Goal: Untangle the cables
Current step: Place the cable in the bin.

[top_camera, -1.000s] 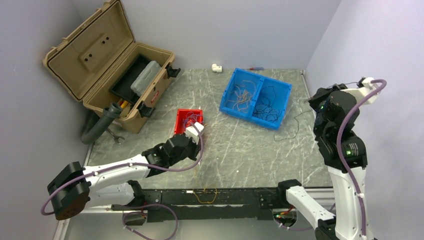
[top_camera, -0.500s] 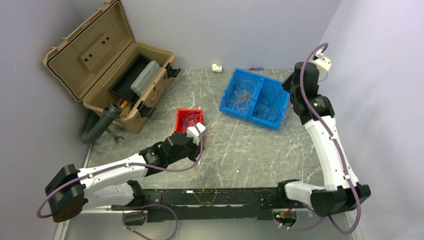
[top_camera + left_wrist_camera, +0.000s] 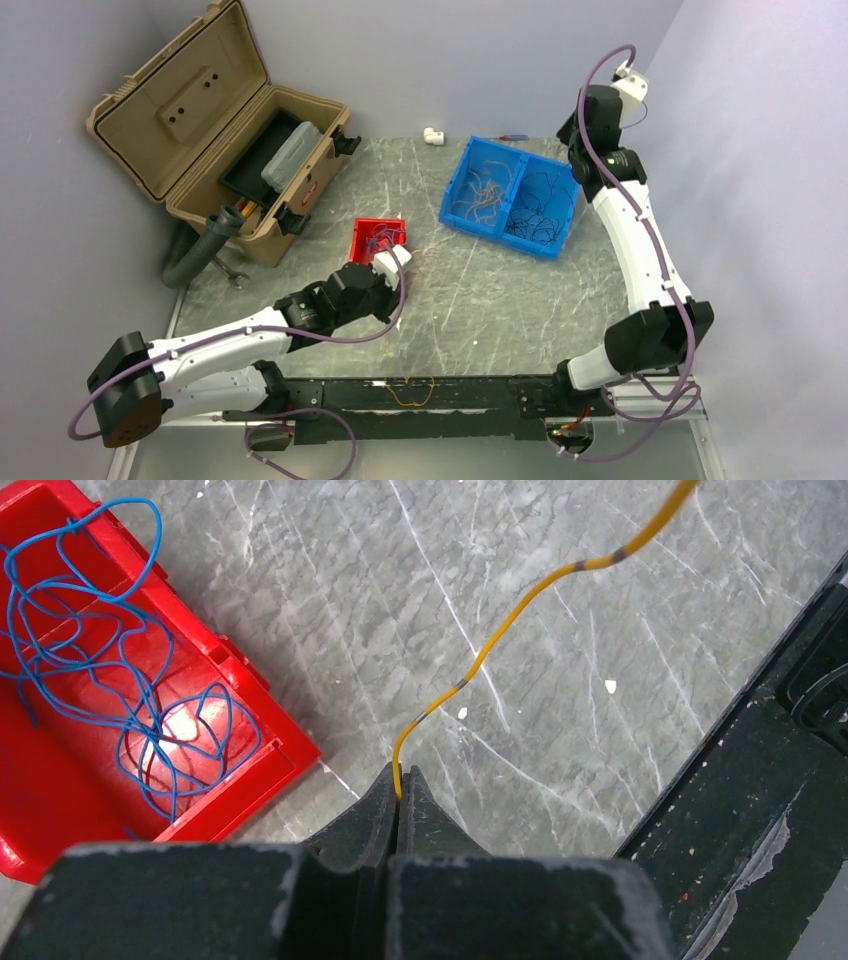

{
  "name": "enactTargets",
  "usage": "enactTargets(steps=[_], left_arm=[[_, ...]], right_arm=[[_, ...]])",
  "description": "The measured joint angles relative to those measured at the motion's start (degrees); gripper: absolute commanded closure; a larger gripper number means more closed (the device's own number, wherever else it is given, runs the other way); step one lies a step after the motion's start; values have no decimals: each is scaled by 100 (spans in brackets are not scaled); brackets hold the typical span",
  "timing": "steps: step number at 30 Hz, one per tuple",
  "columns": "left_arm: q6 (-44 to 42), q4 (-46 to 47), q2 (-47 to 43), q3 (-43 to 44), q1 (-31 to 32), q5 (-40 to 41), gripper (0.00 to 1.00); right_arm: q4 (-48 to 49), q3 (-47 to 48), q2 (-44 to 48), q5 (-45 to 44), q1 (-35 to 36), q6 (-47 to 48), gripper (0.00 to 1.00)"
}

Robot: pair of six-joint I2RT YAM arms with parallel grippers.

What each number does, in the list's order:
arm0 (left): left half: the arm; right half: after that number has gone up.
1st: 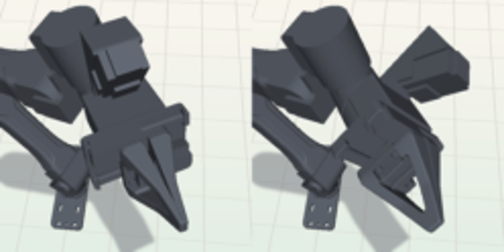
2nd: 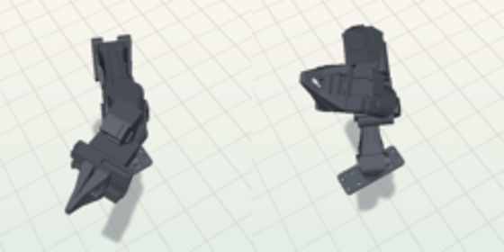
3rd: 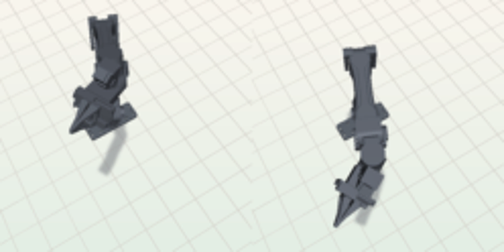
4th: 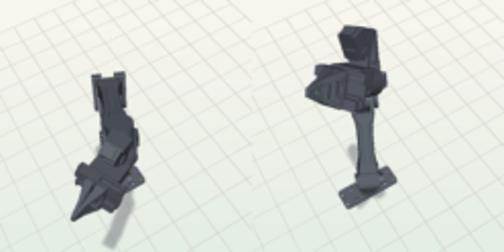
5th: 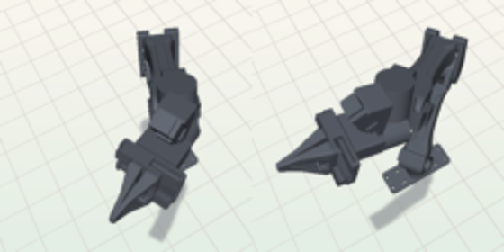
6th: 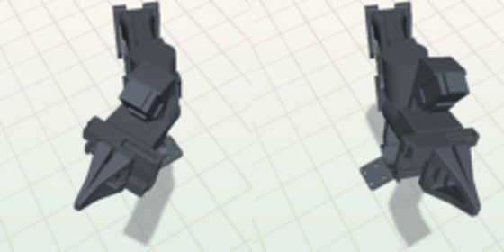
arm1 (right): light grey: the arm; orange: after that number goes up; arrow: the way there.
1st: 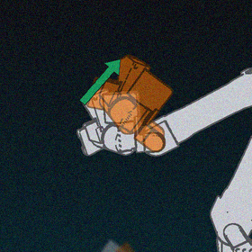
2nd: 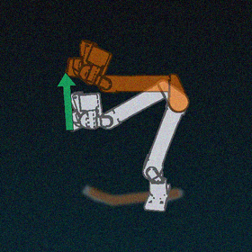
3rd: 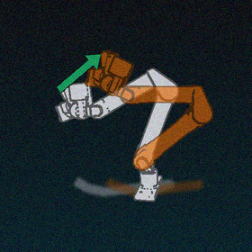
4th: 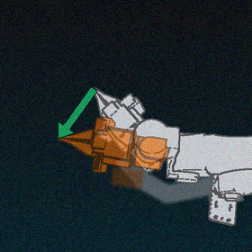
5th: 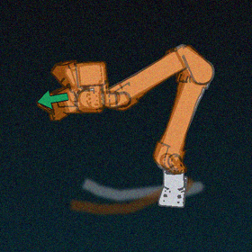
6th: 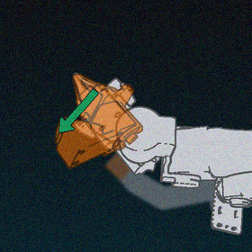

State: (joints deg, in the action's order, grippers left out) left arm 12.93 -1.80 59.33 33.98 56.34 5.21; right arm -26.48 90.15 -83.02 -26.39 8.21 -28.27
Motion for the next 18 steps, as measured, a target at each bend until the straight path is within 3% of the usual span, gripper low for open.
enactTargets(steps=[4,9,18], left_arm=[[-17,-28,-39,0,0,0,100],[-22,-26,-63,4,0,-2,100],[-138,-22,-59,85,0,-46,100]], right_arm=[[68,553,-367,39,-153,136,100],[264,538,-396,46,-203,299,100],[1008,-1307,-269,81,-203,435,100]])
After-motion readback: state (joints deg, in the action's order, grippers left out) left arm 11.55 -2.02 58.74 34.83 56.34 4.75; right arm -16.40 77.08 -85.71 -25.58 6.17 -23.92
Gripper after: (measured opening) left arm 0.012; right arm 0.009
